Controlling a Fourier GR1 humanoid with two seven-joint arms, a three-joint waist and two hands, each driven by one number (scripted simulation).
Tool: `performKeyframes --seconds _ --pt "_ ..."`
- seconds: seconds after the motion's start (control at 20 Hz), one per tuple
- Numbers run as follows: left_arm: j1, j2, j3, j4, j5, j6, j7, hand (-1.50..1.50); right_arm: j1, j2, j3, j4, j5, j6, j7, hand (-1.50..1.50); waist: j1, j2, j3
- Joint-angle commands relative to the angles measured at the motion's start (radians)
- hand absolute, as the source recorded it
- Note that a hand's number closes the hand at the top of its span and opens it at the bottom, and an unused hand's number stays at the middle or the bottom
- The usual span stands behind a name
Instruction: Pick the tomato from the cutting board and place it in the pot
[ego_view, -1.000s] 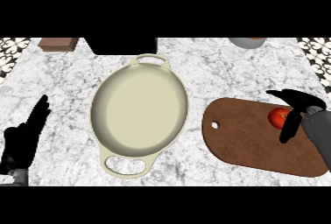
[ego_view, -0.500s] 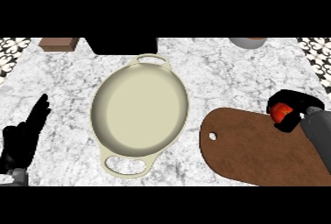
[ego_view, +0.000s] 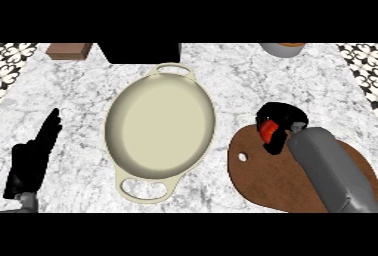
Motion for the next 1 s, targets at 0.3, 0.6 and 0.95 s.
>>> performKeyframes --seconds 0.3,0.6,0.95 --pt "-0.068 -0.02 -0.064 0.014 -0.022 -0.024 0.017 0.0 -0.137 0.298 0.401 -0.287 0.021 -0.196 0.306 1.5 0.099 -0.009 0.0" --pt "-0.035 -0.012 -0.049 0.027 -0.012 -0.035 0.005 0.0 -0.219 0.3 0.573 -0.5 0.105 -0.405 0.633 1.5 0.084 -0.02 0.0" --pt "-0.084 0.006 -0.029 0.033 0.0 -0.047 0.012 0.0 -0.371 0.301 0.704 -0.65 0.099 -0.573 1.033 1.5 0.084 -0.002 -0.001"
